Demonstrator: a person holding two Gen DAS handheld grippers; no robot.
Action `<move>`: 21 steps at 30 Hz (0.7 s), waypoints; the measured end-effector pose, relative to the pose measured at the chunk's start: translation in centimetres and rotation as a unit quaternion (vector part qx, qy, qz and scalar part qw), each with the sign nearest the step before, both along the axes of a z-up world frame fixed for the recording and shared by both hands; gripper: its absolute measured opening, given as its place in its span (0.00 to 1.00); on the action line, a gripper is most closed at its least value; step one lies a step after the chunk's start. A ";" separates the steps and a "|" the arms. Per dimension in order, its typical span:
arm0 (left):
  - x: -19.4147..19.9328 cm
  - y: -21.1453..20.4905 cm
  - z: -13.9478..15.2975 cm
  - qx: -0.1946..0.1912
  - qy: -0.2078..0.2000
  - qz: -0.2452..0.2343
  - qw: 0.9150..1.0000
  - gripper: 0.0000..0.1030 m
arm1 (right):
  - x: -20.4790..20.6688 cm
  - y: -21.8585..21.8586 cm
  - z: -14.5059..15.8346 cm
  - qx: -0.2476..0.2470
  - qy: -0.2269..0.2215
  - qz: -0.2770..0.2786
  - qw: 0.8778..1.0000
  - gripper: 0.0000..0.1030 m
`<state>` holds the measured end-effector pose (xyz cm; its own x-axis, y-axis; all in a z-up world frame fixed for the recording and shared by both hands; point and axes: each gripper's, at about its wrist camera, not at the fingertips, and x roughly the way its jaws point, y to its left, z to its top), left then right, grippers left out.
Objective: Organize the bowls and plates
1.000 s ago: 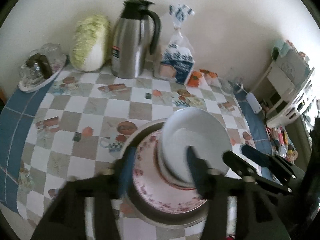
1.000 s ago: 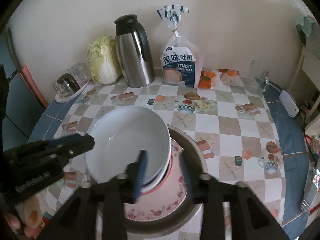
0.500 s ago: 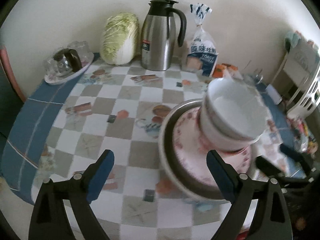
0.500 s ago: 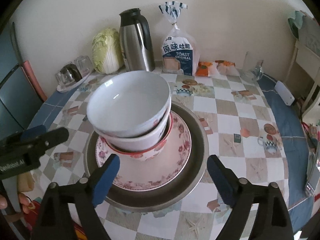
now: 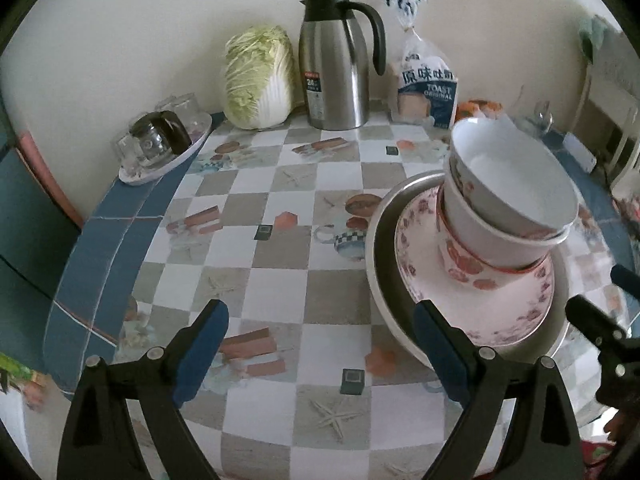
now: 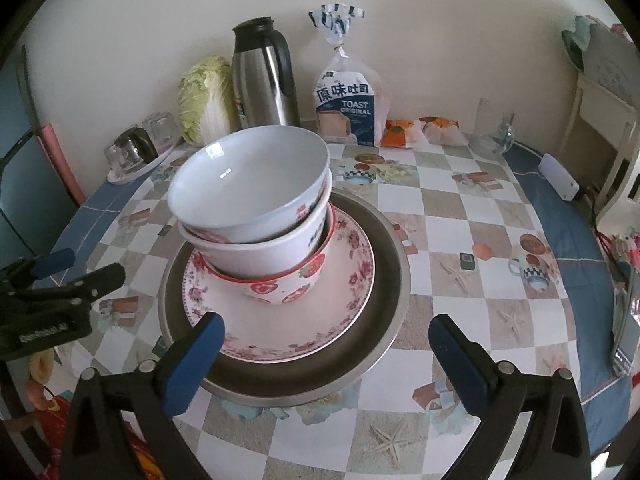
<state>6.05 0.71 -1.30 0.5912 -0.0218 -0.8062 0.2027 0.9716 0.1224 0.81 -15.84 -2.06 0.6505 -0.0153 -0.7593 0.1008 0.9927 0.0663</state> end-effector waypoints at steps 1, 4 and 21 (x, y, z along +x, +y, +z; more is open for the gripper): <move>0.1 0.0 -0.2 -0.004 0.005 -0.002 1.000 0.91 | 0.0 -0.1 -0.1 0.001 0.002 -0.002 1.000 1.00; 0.2 0.0 -0.6 -0.003 0.016 -0.005 1.000 0.91 | 0.1 -0.3 -0.5 0.004 0.008 -0.004 1.000 1.00; 0.6 -0.7 -1.7 -0.010 0.047 -0.020 0.999 0.91 | 0.5 -0.6 -1.0 0.004 0.016 -0.007 1.000 1.00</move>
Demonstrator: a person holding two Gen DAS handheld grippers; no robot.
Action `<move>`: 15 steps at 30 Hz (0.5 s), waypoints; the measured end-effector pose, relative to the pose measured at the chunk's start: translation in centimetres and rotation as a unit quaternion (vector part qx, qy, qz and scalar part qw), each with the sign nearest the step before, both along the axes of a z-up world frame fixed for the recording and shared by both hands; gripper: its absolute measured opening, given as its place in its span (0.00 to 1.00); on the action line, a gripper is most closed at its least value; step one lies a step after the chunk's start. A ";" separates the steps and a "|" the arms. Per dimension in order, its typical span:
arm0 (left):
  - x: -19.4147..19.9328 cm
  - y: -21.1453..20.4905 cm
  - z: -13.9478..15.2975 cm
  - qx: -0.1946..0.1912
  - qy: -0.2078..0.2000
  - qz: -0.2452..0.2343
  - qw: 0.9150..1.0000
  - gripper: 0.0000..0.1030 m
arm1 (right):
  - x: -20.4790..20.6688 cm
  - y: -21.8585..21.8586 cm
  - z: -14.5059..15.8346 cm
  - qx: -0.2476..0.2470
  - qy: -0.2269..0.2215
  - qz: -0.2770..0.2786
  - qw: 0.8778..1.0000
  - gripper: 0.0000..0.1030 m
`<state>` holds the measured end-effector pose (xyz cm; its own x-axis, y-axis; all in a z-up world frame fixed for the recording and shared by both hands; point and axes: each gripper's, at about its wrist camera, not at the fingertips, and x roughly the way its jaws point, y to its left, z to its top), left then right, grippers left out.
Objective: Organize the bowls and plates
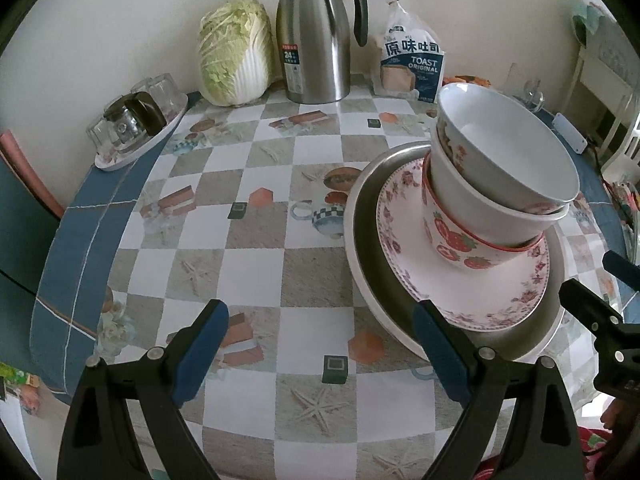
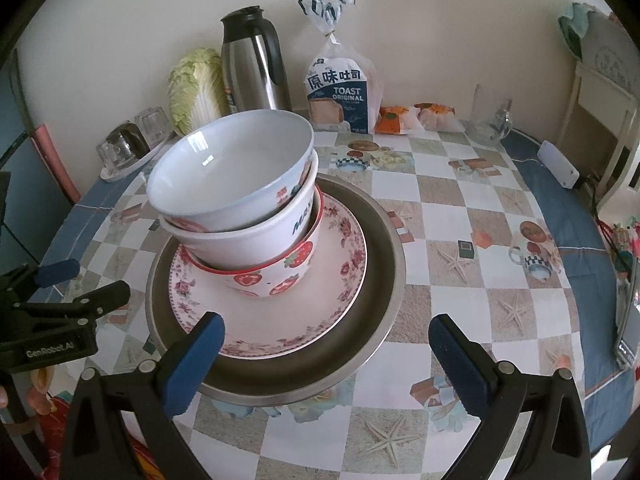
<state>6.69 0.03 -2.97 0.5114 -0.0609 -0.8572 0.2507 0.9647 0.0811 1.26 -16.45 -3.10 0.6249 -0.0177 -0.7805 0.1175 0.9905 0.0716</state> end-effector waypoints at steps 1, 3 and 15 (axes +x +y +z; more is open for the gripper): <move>0.0 0.0 -0.1 -0.001 0.002 -0.001 1.000 0.91 | 0.0 0.0 -0.1 -0.001 0.001 0.000 1.000 1.00; 0.1 0.0 -0.1 -0.004 0.004 -0.003 1.000 0.91 | 0.1 0.0 -0.1 -0.003 0.002 0.001 1.000 1.00; 0.2 0.1 -0.3 -0.007 0.007 -0.004 1.000 0.91 | 0.2 -0.2 -0.5 -0.003 0.008 -0.003 1.000 1.00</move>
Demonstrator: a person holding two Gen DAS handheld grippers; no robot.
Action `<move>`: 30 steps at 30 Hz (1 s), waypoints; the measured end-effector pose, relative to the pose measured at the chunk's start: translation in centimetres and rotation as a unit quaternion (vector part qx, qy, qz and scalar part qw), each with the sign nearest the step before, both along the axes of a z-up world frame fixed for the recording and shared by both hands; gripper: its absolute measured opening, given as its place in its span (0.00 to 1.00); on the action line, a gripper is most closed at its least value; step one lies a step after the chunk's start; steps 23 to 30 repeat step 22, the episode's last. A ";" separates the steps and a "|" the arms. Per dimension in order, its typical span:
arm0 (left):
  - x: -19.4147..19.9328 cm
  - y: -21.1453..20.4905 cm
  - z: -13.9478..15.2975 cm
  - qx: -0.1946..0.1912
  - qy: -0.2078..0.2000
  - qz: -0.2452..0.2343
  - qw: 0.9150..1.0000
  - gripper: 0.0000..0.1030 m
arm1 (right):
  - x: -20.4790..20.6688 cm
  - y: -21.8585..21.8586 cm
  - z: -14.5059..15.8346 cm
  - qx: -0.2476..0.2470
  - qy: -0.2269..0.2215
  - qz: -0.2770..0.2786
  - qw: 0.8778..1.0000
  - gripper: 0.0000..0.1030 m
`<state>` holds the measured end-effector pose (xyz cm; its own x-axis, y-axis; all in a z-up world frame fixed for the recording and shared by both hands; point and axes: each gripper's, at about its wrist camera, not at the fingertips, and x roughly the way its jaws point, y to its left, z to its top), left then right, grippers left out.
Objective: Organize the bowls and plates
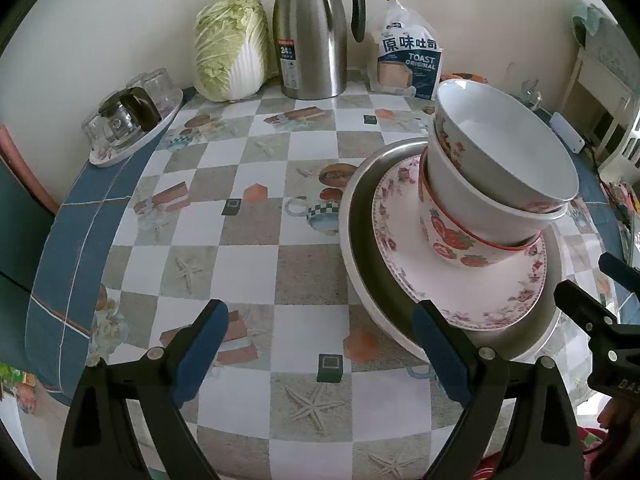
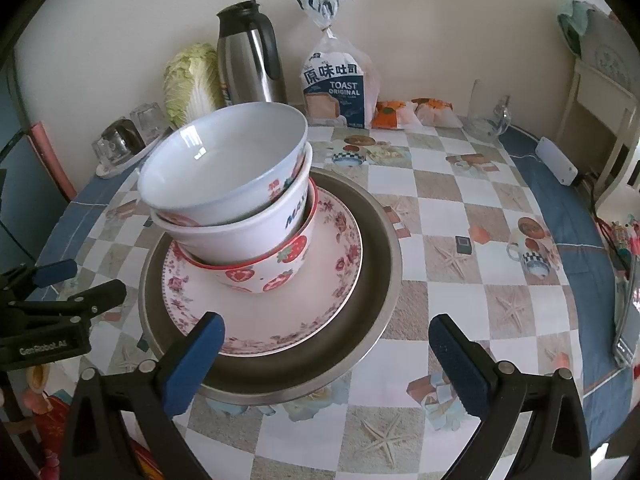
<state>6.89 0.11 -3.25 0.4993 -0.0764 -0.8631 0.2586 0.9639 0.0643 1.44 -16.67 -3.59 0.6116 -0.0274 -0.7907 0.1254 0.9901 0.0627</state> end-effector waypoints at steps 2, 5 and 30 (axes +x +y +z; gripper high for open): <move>0.0 0.0 0.0 -0.001 0.001 0.001 1.000 0.91 | 0.0 0.0 0.0 0.000 0.000 0.001 1.000 1.00; 0.0 -0.1 0.0 -0.002 0.001 0.001 1.000 0.91 | 0.0 0.0 0.0 -0.001 0.001 0.000 1.000 1.00; 0.0 0.2 -0.1 -0.018 0.003 -0.003 1.000 0.91 | 0.0 -0.1 -0.2 -0.002 0.006 0.001 1.000 1.00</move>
